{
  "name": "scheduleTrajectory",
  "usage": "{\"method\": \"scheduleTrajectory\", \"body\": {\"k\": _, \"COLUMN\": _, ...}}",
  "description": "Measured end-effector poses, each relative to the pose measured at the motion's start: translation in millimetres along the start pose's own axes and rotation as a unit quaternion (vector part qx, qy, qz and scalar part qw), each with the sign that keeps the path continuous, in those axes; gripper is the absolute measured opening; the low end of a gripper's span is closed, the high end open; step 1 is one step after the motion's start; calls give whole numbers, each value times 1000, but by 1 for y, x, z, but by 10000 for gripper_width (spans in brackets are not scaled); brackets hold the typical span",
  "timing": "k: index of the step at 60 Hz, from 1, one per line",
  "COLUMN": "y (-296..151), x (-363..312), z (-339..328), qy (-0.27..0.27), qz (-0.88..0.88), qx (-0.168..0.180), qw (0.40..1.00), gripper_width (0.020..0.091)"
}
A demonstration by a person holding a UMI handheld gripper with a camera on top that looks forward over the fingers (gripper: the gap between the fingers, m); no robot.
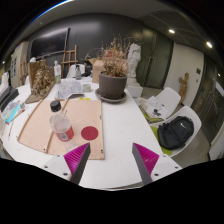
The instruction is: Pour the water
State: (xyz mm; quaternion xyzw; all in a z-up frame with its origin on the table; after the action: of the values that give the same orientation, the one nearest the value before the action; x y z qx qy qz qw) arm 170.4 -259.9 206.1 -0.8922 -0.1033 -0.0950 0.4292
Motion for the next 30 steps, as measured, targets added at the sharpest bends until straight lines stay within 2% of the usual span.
{"method": "scheduleTrajectory", "body": {"k": 16, "y": 15, "x": -31, "z": 5, "qy": -28, "qz": -1, "qx": -8, "qw": 1000, "gripper_width": 855}}
{"method": "scheduleTrajectory", "body": {"k": 30, "y": 20, "x": -78, "z": 11, "qy": -57, "qz": -13, "qx": 0, "qw": 998, "gripper_width": 856}}
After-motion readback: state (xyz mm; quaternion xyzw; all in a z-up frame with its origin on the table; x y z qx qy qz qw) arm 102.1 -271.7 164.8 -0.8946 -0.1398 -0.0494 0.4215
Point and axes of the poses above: the point between the fingertips, and its own axes, seen from behind it with the camera up: x to the right, y down, z forward, the way the camera looks, the point moved 8 cm from there along -z, backward, against the way the camera looks, and after that the axes turned 11 degrees about -z, right-handed, at the moved point
